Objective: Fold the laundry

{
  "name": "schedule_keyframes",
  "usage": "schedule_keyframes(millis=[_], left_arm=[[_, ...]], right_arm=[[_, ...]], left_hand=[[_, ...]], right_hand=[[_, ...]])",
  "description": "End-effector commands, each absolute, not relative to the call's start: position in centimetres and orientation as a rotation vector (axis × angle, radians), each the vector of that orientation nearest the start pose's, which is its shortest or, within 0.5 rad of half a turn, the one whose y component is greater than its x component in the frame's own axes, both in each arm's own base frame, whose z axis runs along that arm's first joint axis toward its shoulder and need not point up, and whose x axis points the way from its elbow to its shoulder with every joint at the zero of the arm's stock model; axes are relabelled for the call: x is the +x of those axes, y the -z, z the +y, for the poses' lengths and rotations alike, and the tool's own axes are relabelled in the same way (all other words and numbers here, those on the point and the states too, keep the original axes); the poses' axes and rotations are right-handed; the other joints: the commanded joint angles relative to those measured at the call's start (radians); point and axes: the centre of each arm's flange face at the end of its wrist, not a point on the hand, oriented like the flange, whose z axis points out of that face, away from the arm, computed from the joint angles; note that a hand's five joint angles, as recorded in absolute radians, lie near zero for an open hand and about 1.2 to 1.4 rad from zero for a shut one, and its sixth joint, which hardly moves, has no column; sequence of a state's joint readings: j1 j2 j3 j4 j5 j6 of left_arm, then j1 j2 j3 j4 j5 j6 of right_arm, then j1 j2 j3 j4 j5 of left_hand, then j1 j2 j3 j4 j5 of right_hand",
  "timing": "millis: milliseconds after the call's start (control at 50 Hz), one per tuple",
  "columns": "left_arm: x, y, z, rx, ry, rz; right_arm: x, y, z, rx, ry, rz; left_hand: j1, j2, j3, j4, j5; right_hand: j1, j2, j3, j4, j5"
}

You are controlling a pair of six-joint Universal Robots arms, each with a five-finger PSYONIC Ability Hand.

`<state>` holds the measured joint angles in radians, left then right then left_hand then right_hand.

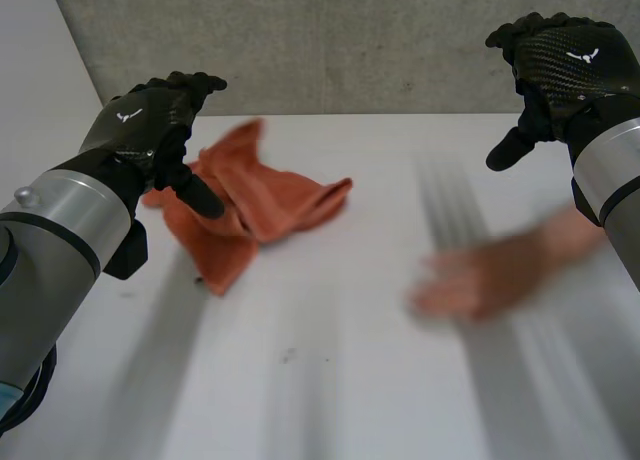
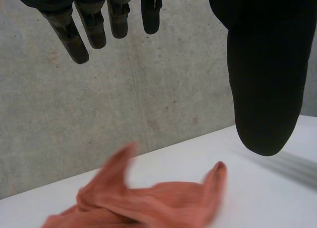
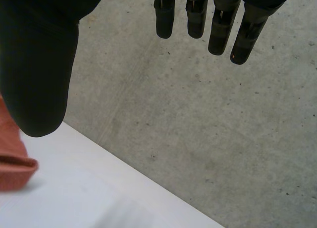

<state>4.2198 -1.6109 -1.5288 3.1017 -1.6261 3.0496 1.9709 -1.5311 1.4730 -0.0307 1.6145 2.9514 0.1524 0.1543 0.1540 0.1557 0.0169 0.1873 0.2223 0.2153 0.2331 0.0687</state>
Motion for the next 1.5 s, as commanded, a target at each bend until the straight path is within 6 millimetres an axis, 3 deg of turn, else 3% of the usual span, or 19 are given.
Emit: schedule_keyframes(millis=[20,340,400,440,560,600,720,760,880,1020,1100,1120,1200,1240,1260,1300,1360,1400,1500], left_arm=[[-25.9,-30.4,-21.7,0.444,2.372,2.537],[-26.6,-29.0,-24.1,0.425,2.411,2.48],[-26.6,-27.4,-25.9,0.437,2.376,2.45],[-25.9,-25.3,-28.5,0.467,2.288,2.395],[-24.6,-22.0,-32.0,0.514,2.15,2.346],[-24.5,-20.2,-33.9,0.503,2.127,2.347],[-25.0,-17.6,-36.3,0.496,2.13,2.345],[-25.5,-15.6,-37.8,0.499,2.144,2.337],[-26.7,-12.7,-39.0,0.586,2.172,2.365],[-27.2,-9.8,-40.0,0.625,2.162,2.39],[-27.3,-9.7,-40.1,0.626,2.165,2.389],[-27.3,-9.9,-40.1,0.627,2.169,2.386],[-27.3,-11.0,-39.9,0.625,2.192,2.365],[-27.1,-14.1,-39.5,0.605,2.258,2.312],[-27.1,-14.1,-39.5,0.605,2.259,2.312],[-26.8,-17.0,-38.3,0.597,2.308,2.273],[-26.7,-18.6,-37.5,0.593,2.334,2.25],[-26.5,-21.3,-35.5,0.6,2.378,2.213],[-26.3,-24.8,-32.3,0.633,2.453,2.153]], right_arm=[[24.3,-33.0,-24.7,-0.55,2.219,1.968],[25.0,-31.9,-24.6,-0.624,2.151,1.961],[25.1,-31.6,-24.7,-0.628,2.143,1.971],[25.1,-31.2,-24.8,-0.645,2.135,1.987],[25.3,-30.4,-25.0,-0.706,2.134,2.016],[25.4,-29.1,-25.5,-0.749,2.109,2.055],[26.1,-26.3,-26.1,-0.803,2.026,2.133],[26.7,-24.1,-26.5,-0.842,1.95,2.184],[26.9,-20.4,-27.0,-0.877,1.827,2.283],[26.6,-19.5,-27.0,-0.884,1.798,2.31],[26.6,-19.5,-27.0,-0.897,1.801,2.309],[26.6,-19.6,-27.0,-0.902,1.806,2.306],[26.4,-20.1,-27.6,-0.888,1.833,2.303],[26.2,-20.3,-27.9,-0.878,1.846,2.303],[26.2,-20.3,-27.9,-0.878,1.846,2.303],[26.3,-21.2,-28.5,-0.852,1.88,2.278],[26.9,-22.2,-29.0,-0.838,1.921,2.238],[27.1,-22.7,-29.3,-0.828,1.94,2.216],[28.2,-23.4,-30.3,-0.795,1.931,2.142]], left_hand=[[0.022,0.02,0.02,0.019,-0.017],[0.026,0.024,0.024,0.023,-0.013],[0.046,0.045,0.045,0.043,0.007],[0.049,0.047,0.048,0.046,0.01],[0.061,0.059,0.059,0.058,0.022],[0.087,0.086,0.086,0.084,0.049],[0.173,0.171,0.171,0.169,0.134],[0.263,0.261,0.261,0.26,0.224],[0.475,0.473,0.473,0.472,0.436],[0.803,0.801,0.801,0.799,0.764],[1.009,1.007,1.008,1.006,0.97],[1.21,1.208,1.208,1.207,1.171],[1.244,1.242,1.242,1.241,1.205],[1.244,1.242,1.242,1.241,1.205],[1.244,1.242,1.242,1.241,1.205],[1.244,1.242,1.242,1.241,1.205],[1.244,1.242,1.242,1.241,1.205],[1.244,1.242,1.242,1.241,1.205],[1.244,1.242,1.242,1.241,1.205]], right_hand=[[-0.013,-0.048,-0.041,-0.059,-0.069],[-0.013,-0.048,-0.041,-0.059,-0.069],[-0.013,-0.048,-0.041,-0.059,-0.069],[-0.013,-0.048,-0.041,-0.059,-0.069],[-0.013,-0.048,-0.041,-0.059,-0.069],[-0.013,-0.048,-0.041,-0.059,-0.069],[-0.013,-0.048,-0.041,-0.059,-0.069],[-0.013,-0.048,-0.041,-0.059,-0.069],[-0.013,-0.048,-0.041,-0.059,-0.069],[-0.013,-0.048,-0.041,-0.059,-0.069],[-0.013,-0.048,-0.041,-0.059,-0.069],[-0.013,-0.048,-0.041,-0.059,-0.069],[-0.013,-0.048,-0.041,-0.059,-0.069],[-0.013,-0.048,-0.041,-0.059,-0.069],[-0.013,-0.048,-0.041,-0.059,-0.069],[-0.013,-0.048,-0.041,-0.059,-0.069],[-0.013,-0.048,-0.041,-0.059,-0.069],[-0.013,-0.048,-0.041,-0.059,-0.069],[-0.013,-0.048,-0.041,-0.059,-0.069]])
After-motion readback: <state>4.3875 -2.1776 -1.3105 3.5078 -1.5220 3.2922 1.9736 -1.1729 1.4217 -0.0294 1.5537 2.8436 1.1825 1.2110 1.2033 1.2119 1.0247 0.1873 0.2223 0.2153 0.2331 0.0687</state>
